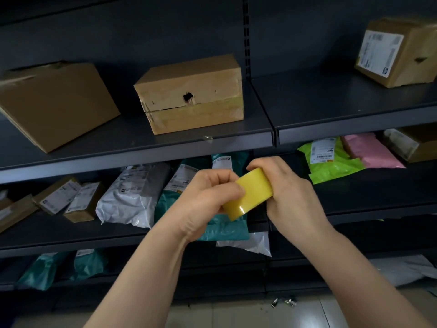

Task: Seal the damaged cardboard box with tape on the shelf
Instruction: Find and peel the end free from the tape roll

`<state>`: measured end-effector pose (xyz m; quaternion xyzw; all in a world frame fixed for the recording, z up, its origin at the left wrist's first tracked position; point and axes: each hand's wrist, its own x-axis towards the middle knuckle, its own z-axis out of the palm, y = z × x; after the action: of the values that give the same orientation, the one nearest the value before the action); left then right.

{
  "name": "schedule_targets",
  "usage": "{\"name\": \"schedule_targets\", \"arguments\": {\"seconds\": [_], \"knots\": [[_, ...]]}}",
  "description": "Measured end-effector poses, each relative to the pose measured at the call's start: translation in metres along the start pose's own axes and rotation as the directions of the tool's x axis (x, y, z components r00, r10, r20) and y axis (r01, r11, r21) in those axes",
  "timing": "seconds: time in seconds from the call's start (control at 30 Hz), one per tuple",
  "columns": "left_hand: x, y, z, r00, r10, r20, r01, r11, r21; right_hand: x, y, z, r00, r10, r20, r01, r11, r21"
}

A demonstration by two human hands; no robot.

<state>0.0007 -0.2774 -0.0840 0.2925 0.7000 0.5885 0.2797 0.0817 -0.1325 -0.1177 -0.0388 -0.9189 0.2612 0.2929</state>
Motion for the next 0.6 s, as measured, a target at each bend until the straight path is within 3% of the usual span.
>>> {"name": "schedule_targets", "arguments": {"seconds": [0.1, 0.2, 0.27, 0.33, 0.4, 0.6], "knots": [[0.002, 0.003, 0.007, 0.999, 0.000, -0.046, 0.002, 0.999, 0.032, 0.001, -0.011, 0.003, 0.998, -0.050, -0.050, 0.036, 0.968, -0.246], [0.004, 0.003, 0.009, 0.998, 0.019, -0.062, -0.014, 0.997, 0.076, -0.003, -0.017, 0.006, 0.997, -0.066, -0.049, 0.045, 0.932, -0.359], [0.004, 0.003, 0.006, 0.999, 0.038, -0.036, -0.035, 0.996, 0.082, -0.002, -0.012, 0.004, 0.998, -0.049, -0.037, 0.037, 0.959, -0.280], [0.004, 0.006, 0.000, 0.998, 0.053, 0.019, -0.053, 0.998, 0.022, 0.003, 0.000, 0.000, 0.999, 0.043, 0.016, -0.045, 0.995, 0.088], [0.003, 0.008, -0.005, 0.997, 0.052, 0.061, -0.050, 0.998, -0.023, 0.006, 0.008, -0.004, 0.985, 0.131, 0.109, -0.164, 0.898, 0.409], [0.003, 0.007, -0.003, 0.999, 0.046, 0.030, -0.045, 0.999, -0.015, 0.002, 0.000, -0.011, 0.988, 0.148, 0.031, -0.151, 0.957, 0.247]]}}
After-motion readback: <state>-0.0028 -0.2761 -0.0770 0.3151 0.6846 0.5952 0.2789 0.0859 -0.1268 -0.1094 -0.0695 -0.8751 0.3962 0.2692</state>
